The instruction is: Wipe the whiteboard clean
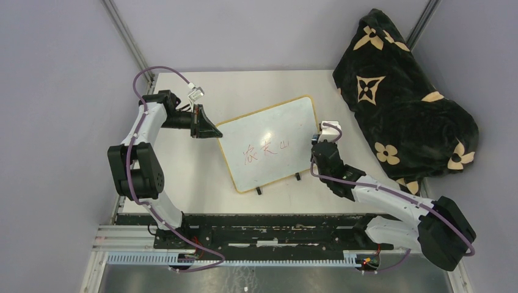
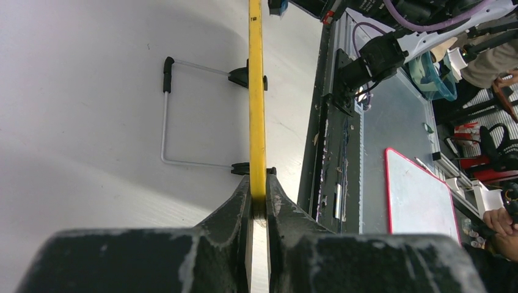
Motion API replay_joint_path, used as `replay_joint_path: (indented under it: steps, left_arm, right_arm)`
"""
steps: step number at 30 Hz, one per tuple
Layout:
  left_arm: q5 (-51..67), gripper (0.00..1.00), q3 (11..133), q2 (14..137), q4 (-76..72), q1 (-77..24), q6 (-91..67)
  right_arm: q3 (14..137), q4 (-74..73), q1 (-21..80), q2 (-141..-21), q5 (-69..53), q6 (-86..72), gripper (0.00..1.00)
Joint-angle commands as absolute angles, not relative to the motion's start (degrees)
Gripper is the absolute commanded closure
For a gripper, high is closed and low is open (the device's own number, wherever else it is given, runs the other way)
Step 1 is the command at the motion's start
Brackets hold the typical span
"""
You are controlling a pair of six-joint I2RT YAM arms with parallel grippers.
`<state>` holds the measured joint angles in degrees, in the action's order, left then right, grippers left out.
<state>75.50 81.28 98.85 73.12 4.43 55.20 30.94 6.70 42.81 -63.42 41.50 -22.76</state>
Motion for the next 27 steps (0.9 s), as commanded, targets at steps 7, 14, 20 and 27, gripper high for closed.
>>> replay_joint_path:
  steps: [7, 14, 20, 27]
  left_arm:
    - [70.99, 0.97, 81.74, 99.79, 74.18, 3.95, 60.9]
    - [71.18, 0.97, 81.64, 100.23, 74.18, 3.96, 61.26]
    - [71.59, 0.97, 81.56, 100.31, 74.78, 3.93, 61.96]
    - [70.86, 0.97, 81.64, 100.07, 75.23, 3.96, 62.07]
  right_arm:
    - [32.55, 11.24, 42.7, -68.73, 33.46, -22.83, 0.99]
    - [30.85, 17.57, 42.64, -66.88, 24.09, -20.02, 0.99]
    - [32.69, 18.67, 42.69, -68.12, 21.52, -18.92, 0.99]
    - [37.72, 11.96, 42.54, -71.49, 33.63, -18.44, 0.99]
